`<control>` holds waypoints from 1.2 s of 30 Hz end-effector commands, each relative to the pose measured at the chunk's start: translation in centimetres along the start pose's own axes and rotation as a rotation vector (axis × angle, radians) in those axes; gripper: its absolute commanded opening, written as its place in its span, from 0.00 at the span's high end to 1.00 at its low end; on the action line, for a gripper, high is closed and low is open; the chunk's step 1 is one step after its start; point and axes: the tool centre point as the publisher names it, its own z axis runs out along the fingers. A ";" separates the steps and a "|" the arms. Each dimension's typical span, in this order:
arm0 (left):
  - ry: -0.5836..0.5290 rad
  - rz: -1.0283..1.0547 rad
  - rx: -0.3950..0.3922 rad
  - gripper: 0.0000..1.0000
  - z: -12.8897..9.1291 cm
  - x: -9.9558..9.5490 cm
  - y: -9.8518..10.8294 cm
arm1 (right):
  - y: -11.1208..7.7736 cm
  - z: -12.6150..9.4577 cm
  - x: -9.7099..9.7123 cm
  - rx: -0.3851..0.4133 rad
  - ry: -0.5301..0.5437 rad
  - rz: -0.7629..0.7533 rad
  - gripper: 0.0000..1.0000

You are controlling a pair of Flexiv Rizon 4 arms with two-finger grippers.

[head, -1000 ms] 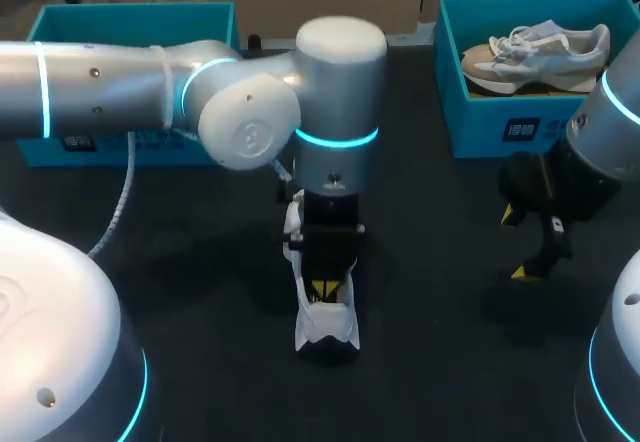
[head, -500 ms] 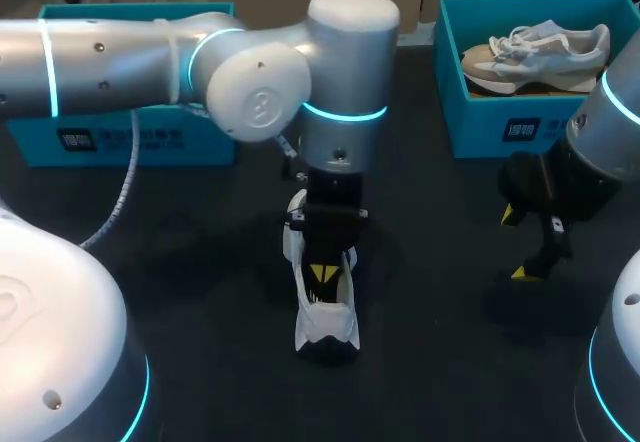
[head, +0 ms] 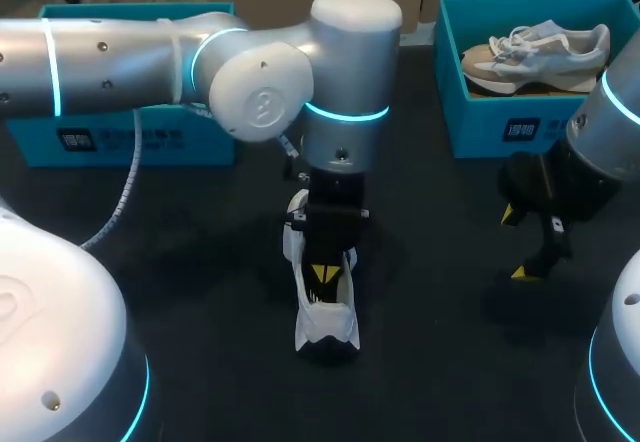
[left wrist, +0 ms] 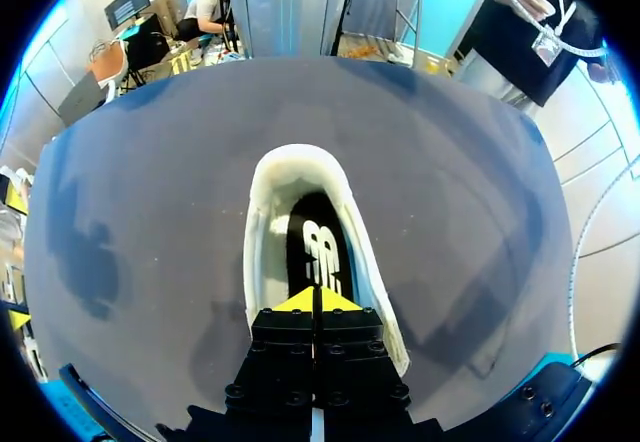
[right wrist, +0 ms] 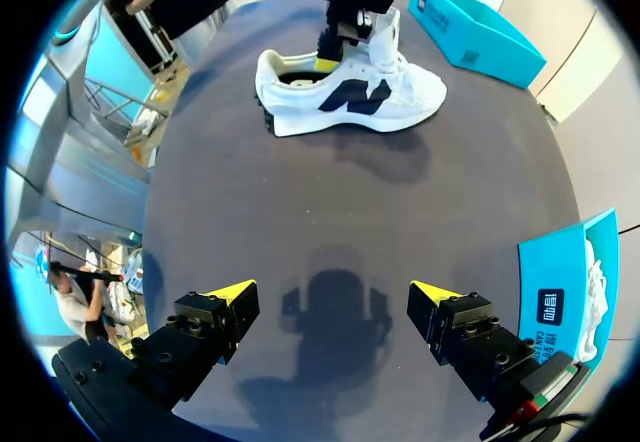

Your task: Take the shoe out of the shoebox, open the shoe tongue, remove and reinsert the insole, then place the shoe into the shoebox

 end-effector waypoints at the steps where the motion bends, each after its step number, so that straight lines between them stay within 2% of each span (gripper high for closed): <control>1: 0.016 0.017 -0.007 1.00 0.6 -0.7 -0.3 | -0.1 0.1 0.1 -0.001 -0.002 -0.002 0.00; 7: 0.055 0.042 -0.025 1.00 2.4 -0.7 -0.5 | -0.1 0.1 0.1 -0.001 -0.002 -0.002 0.00; 15: 0.091 0.059 -0.053 1.00 4.2 0.8 -0.4 | -0.1 0.1 0.1 -0.001 -0.002 -0.002 0.00; 21: -0.021 0.035 -0.088 1.00 6.4 1.4 0.0 | -0.1 0.1 0.1 -0.001 -0.002 -0.002 0.00; 27: -0.157 -0.025 -0.134 1.00 7.4 0.2 0.7 | -0.1 0.1 0.1 -0.001 -0.002 -0.002 0.00; 31: -0.219 -0.069 -0.148 1.00 7.0 -0.8 0.8 | -0.1 0.1 0.1 -0.001 -0.002 -0.002 0.00; 36: -0.281 -0.092 -0.176 1.00 5.4 -1.4 0.3 | -0.1 0.1 0.1 -0.001 -0.002 -0.002 0.00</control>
